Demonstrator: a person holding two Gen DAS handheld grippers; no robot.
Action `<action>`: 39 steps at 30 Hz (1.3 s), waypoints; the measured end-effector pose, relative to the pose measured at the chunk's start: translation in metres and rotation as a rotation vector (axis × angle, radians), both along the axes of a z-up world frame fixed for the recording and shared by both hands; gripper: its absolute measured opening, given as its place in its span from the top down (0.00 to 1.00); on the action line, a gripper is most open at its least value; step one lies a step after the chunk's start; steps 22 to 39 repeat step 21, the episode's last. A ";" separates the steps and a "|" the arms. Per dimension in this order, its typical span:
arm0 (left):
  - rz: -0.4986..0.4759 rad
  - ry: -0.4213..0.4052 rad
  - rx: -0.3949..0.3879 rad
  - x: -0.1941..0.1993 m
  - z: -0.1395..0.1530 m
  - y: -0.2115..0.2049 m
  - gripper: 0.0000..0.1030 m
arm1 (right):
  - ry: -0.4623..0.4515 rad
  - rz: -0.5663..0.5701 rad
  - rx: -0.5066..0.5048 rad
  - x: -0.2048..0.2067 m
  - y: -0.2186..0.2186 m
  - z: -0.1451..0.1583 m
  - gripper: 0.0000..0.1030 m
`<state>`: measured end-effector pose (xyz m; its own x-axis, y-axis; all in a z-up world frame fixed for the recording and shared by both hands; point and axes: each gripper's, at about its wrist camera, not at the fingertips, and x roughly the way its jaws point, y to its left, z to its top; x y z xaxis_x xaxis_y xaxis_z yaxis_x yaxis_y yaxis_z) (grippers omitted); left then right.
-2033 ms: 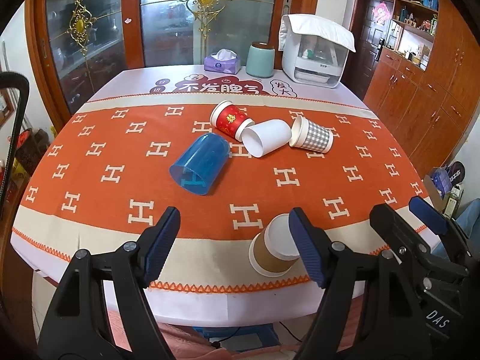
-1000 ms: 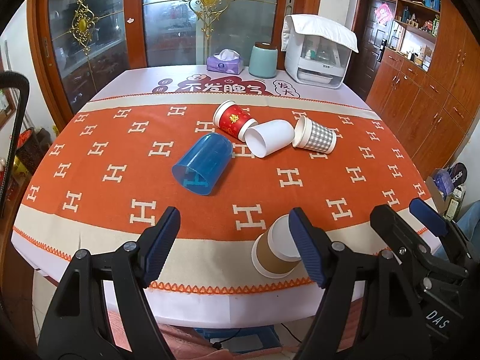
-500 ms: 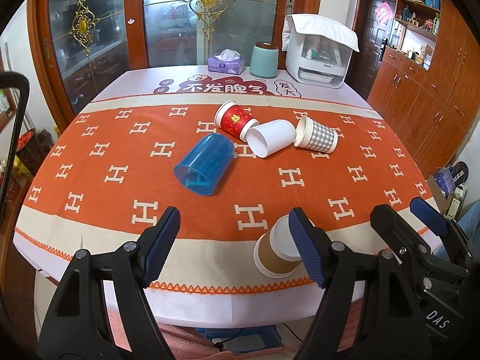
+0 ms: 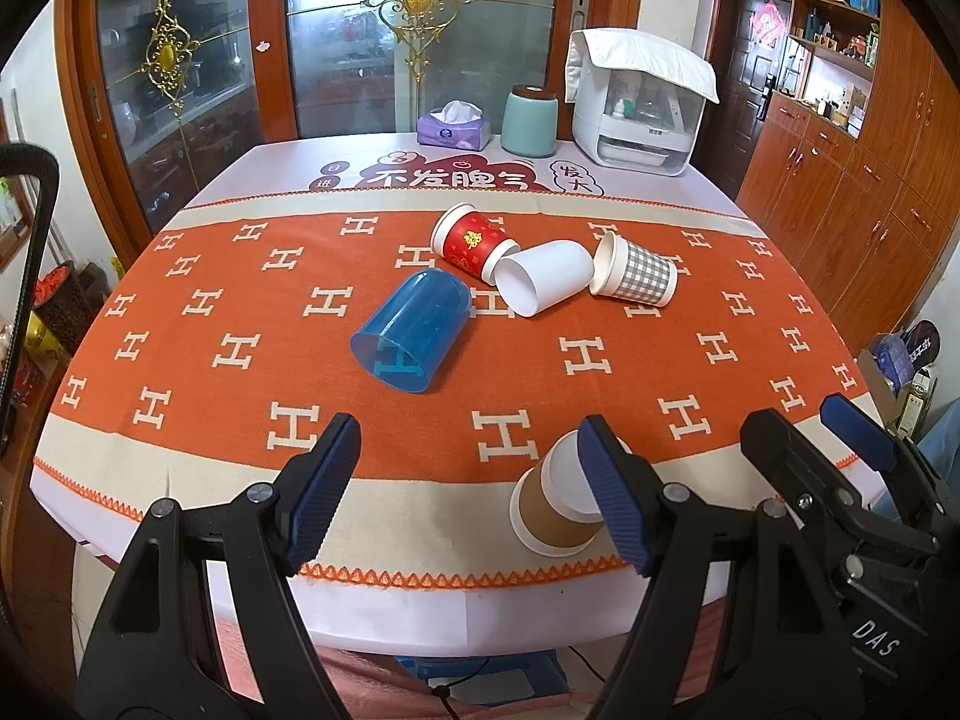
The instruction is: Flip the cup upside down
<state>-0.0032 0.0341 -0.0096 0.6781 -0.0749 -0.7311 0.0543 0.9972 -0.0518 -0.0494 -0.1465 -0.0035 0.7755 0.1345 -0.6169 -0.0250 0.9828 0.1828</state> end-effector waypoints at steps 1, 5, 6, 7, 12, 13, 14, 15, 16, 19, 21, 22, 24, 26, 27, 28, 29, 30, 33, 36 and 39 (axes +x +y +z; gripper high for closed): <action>0.000 0.001 0.001 0.000 0.000 0.001 0.30 | 0.001 0.000 0.000 0.000 0.000 0.000 0.10; 0.001 0.001 0.001 0.000 0.000 0.000 0.30 | 0.002 0.000 0.000 0.000 0.001 0.000 0.10; 0.000 0.000 0.000 0.000 0.000 0.000 0.30 | 0.000 0.000 0.001 0.000 0.000 0.000 0.10; 0.000 0.000 0.001 0.000 0.000 0.000 0.30 | 0.000 0.000 0.000 0.000 0.000 0.000 0.10; 0.001 0.001 0.002 0.000 0.000 -0.001 0.30 | 0.001 0.000 0.001 0.000 -0.001 0.000 0.10; 0.000 0.003 0.003 0.000 0.000 0.000 0.30 | 0.001 -0.001 0.001 0.000 -0.001 0.000 0.10; 0.000 0.002 0.001 0.000 0.000 0.000 0.30 | 0.001 0.000 0.001 0.000 -0.001 0.000 0.10; 0.001 0.003 0.001 0.000 0.000 0.000 0.30 | 0.001 0.000 0.001 0.000 -0.001 0.000 0.10; 0.001 0.003 0.001 0.000 0.000 0.000 0.30 | 0.001 0.000 0.001 0.000 -0.001 0.000 0.10; 0.001 0.004 0.002 -0.001 -0.001 0.001 0.30 | 0.002 0.000 0.002 0.000 0.000 -0.001 0.10; 0.001 0.004 0.003 -0.001 -0.002 0.001 0.30 | 0.002 0.000 0.002 0.000 0.000 -0.002 0.10; 0.001 0.004 0.003 -0.001 -0.002 0.001 0.30 | 0.002 0.000 0.002 0.000 0.000 -0.002 0.10; 0.001 0.004 0.003 -0.001 -0.002 0.001 0.30 | 0.002 0.000 0.002 0.000 0.000 -0.002 0.10; 0.001 0.004 0.003 -0.001 -0.002 0.001 0.30 | 0.002 0.000 0.002 0.000 0.000 -0.002 0.10; 0.001 0.004 0.003 -0.001 -0.002 0.001 0.30 | 0.002 0.000 0.002 0.000 0.000 -0.002 0.10; 0.001 0.004 0.003 -0.001 -0.002 0.001 0.30 | 0.002 0.000 0.002 0.000 0.000 -0.002 0.10; 0.001 0.004 0.003 -0.001 -0.002 0.001 0.30 | 0.002 0.000 0.002 0.000 0.000 -0.002 0.10; 0.001 0.004 0.003 -0.001 -0.002 0.001 0.30 | 0.002 0.000 0.002 0.000 0.000 -0.002 0.10; 0.001 0.004 0.003 -0.001 -0.002 0.001 0.30 | 0.002 0.000 0.002 0.000 0.000 -0.002 0.10; 0.001 0.004 0.003 -0.001 -0.002 0.001 0.30 | 0.002 0.000 0.002 0.000 0.000 -0.002 0.10; 0.001 0.004 0.003 -0.001 -0.002 0.001 0.30 | 0.002 0.000 0.002 0.000 0.000 -0.002 0.10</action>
